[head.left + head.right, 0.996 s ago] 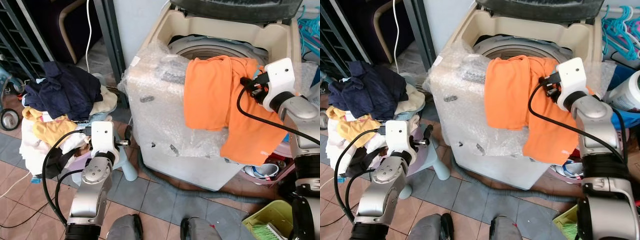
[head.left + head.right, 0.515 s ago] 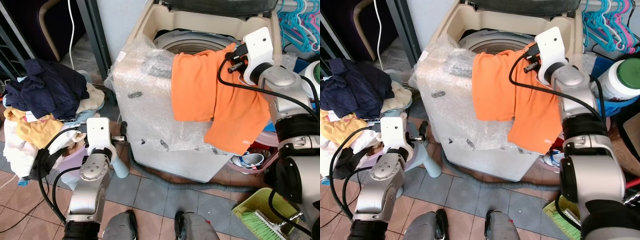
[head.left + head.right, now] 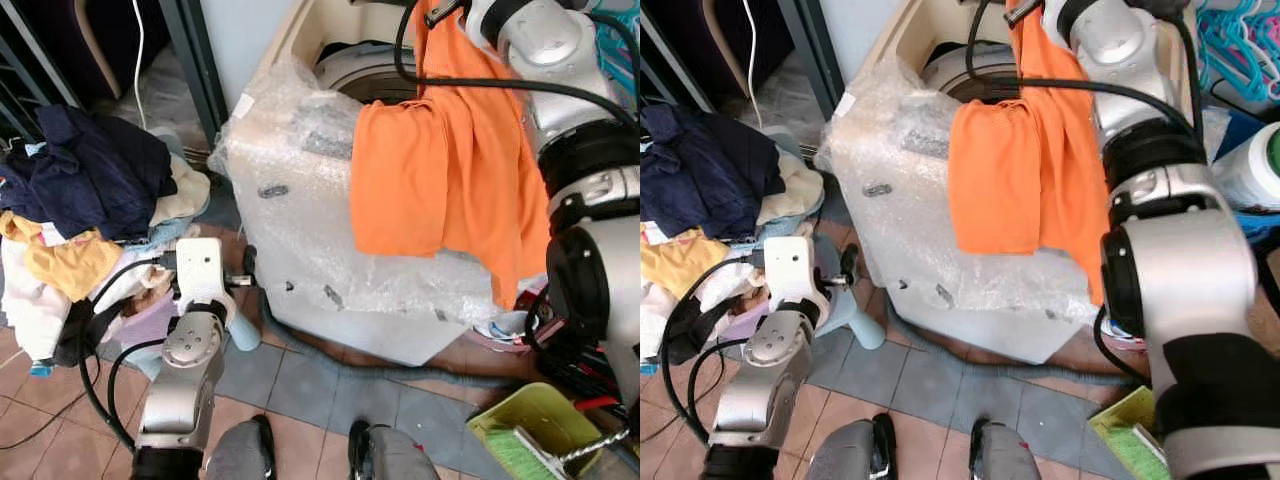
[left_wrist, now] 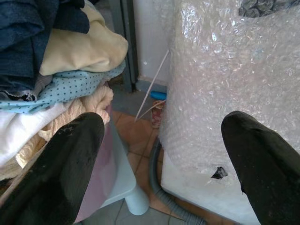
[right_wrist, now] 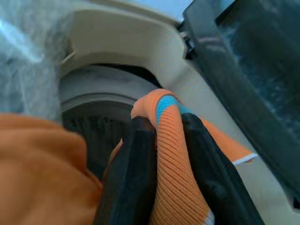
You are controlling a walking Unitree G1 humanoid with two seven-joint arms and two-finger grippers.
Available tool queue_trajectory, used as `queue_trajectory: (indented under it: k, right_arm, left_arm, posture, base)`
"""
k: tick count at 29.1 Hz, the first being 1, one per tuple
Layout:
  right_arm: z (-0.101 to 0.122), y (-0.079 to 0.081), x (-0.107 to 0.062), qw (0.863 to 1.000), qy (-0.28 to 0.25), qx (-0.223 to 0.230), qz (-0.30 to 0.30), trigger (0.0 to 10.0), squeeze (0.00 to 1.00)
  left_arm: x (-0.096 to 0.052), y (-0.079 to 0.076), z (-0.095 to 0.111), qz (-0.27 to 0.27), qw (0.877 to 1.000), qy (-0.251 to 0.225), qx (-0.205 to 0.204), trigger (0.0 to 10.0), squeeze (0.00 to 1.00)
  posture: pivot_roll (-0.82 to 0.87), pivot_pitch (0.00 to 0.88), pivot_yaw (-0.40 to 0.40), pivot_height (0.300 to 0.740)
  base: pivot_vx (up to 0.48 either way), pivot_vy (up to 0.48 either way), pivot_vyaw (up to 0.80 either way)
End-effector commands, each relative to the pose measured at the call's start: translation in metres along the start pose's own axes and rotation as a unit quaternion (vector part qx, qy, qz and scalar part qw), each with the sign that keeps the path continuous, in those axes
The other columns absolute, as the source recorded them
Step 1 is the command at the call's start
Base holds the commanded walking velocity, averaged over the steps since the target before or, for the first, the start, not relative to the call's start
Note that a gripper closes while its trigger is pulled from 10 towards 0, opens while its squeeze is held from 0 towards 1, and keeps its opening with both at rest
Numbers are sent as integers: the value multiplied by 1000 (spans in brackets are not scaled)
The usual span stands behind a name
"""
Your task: Clothes washing
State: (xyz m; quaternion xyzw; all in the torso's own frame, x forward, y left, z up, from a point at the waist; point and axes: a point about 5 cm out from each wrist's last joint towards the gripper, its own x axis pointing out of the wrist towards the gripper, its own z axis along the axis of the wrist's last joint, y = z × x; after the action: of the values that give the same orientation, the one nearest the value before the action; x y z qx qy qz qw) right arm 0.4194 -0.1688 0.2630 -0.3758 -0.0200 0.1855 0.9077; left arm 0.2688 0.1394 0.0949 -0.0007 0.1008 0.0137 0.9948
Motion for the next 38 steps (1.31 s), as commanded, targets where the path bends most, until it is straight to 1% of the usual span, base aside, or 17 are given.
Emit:
queue_trajectory:
  k: [1, 4, 8, 10, 15, 18, 20, 22, 24, 25, 26, 28, 30, 34, 36, 37, 38]
  right_arm:
    - [-4, -12, -8, 1000, -8, -29, -8, 10000, 1000]
    - [-15, -22, -19, 999, -27, -20, -37, 10000, 1000]
    - [-17, -39, -36, 994, -75, -13, -80, 10000, 1000]
    - [-21, -46, -51, 991, -99, -3, -90, 10000, 1000]
    - [-52, -57, -85, 990, -56, 25, -130, 10000, 1000]
    - [-79, -45, -99, 992, -10, 62, -110, 10000, 1000]
    - [-84, -28, -102, 994, -17, 83, -63, 10000, 1000]
    - [-84, -17, -103, 994, -30, 97, -36, 10000, 1000]
    - [-84, -14, -104, 994, -29, 102, -31, 10000, 953]
    - [-84, -10, -105, 994, -22, 105, -29, 10000, 627]
    - [-85, -7, -105, 993, -15, 113, -25, 10000, 0]
    - [-87, -3, -101, 991, -8, 128, -25, 10000, 0]
    - [-83, -7, -99, 988, -16, 146, -44, 10000, 0]
    - [-63, -18, -97, 976, -72, 191, -75, 10000, 0]
    - [-57, -15, -96, 974, -88, 202, -62, 10000, 0]
    - [-54, -3, -96, 976, -89, 196, -26, 10000, 0]
    - [-53, 1, -96, 977, -88, 195, -14, 10000, 0]
  left_arm:
    - [-2, 0, 1, 4, 1000, -1, 6, 10000, 0]
    - [-2, 0, 1, 1, 1000, -1, 6, 10000, 0]
    - [-1, 1, -1, -6, 1000, 3, 10, 10000, 0]
    - [0, 0, -2, -9, 1000, 3, 12, 10000, 0]
    - [1, -1, -1, -14, 1000, 4, 12, 10000, 0]
    - [1, -3, -3, -20, 1000, 6, 13, 10000, 0]
    - [0, -3, -3, -23, 1000, 7, 14, 10000, 0]
    - [0, -4, -4, -24, 1000, 8, 14, 10000, 0]
    - [0, -4, -4, -26, 1000, 8, 15, 10000, 0]
    - [0, -5, -4, -28, 999, 8, 16, 10000, 0]
    - [0, -5, -4, -29, 999, 8, 16, 10000, 0]
    - [0, -4, -4, -27, 999, 7, 16, 10000, 0]
    - [0, -2, -3, -23, 1000, 7, 16, 10000, 0]
    - [-2, 1, -5, -18, 1000, 9, 16, 10000, 0]
    - [-3, 1, -5, -17, 1000, 10, 16, 10000, 0]
    - [-3, 0, -6, -19, 1000, 11, 16, 10000, 0]
    - [-3, -1, -6, -19, 1000, 11, 16, 10000, 0]
  posture:
    - [-13, 135, 2, 740]
    - [-22, 144, 8, 740]
    - [-38, 143, 15, 740]
    - [-45, 140, 20, 740]
    - [-58, 133, 29, 740]
    - [-61, 130, 33, 740]
    - [-65, 130, 37, 740]
    - [-64, 132, 38, 740]
    - [-64, 133, 37, 740]
    - [-61, 132, 37, 740]
    - [-61, 132, 37, 740]
    - [-50, 131, 33, 740]
    - [-45, 131, 30, 740]
    - [-43, 131, 27, 740]
    - [-43, 130, 27, 740]
    - [-44, 130, 29, 740]
    - [-44, 130, 29, 740]
  base:
    - [0, 0, 0]
    - [0, 0, 0]
    - [0, 0, 0]
    - [0, 0, 0]
    - [0, 0, 0]
    - [0, 0, 0]
    - [0, 0, 0]
    - [0, 0, 0]
    - [0, 0, 0]
    - [0, 0, 0]
    - [0, 0, 0]
    - [0, 0, 0]
    - [0, 0, 0]
    - [0, 0, 0]
    - [0, 0, 0]
    - [0, 0, 0]
    - [0, 0, 0]
